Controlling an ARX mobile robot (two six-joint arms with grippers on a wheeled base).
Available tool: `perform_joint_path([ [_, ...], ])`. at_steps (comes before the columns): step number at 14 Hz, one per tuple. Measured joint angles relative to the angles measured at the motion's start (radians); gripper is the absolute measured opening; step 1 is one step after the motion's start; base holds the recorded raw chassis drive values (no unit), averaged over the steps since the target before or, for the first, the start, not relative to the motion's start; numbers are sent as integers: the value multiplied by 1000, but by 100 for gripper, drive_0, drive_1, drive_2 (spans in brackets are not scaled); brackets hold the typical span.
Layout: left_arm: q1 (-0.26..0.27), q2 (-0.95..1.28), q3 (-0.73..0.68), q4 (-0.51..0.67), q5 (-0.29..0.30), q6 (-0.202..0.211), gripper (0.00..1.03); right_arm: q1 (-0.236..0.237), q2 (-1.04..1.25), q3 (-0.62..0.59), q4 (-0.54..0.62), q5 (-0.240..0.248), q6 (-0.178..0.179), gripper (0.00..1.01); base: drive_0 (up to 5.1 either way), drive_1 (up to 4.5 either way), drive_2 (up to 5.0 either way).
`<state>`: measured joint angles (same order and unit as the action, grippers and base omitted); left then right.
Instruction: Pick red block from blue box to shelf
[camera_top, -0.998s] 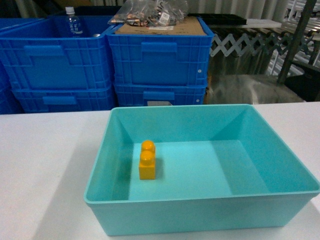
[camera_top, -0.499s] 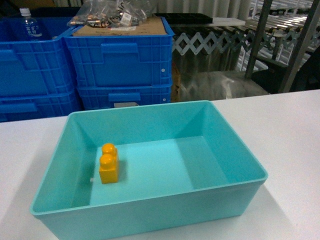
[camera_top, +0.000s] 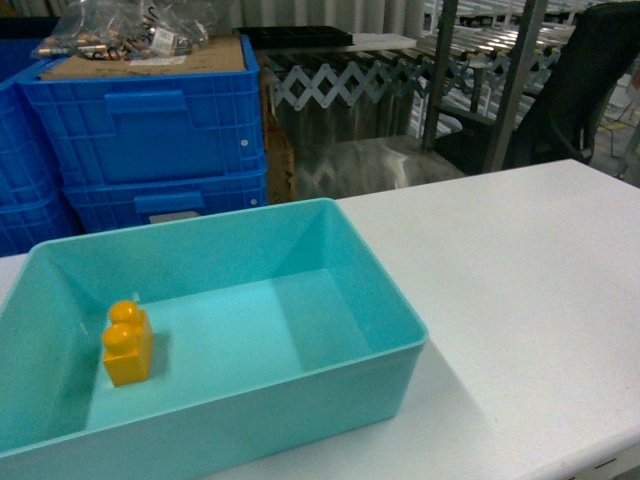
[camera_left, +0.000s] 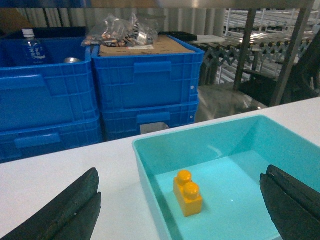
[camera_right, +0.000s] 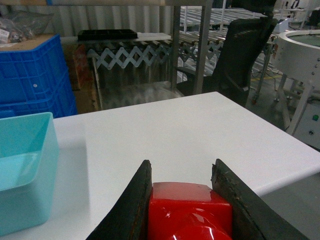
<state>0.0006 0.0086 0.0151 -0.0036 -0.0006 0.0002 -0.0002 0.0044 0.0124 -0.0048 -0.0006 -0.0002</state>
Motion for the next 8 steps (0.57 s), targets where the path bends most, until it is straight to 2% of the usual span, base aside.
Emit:
perform_joint_path([
  [8, 0, 0, 0, 0, 0, 0, 98, 0, 0, 0, 0, 0, 0, 29, -151, -151, -151],
])
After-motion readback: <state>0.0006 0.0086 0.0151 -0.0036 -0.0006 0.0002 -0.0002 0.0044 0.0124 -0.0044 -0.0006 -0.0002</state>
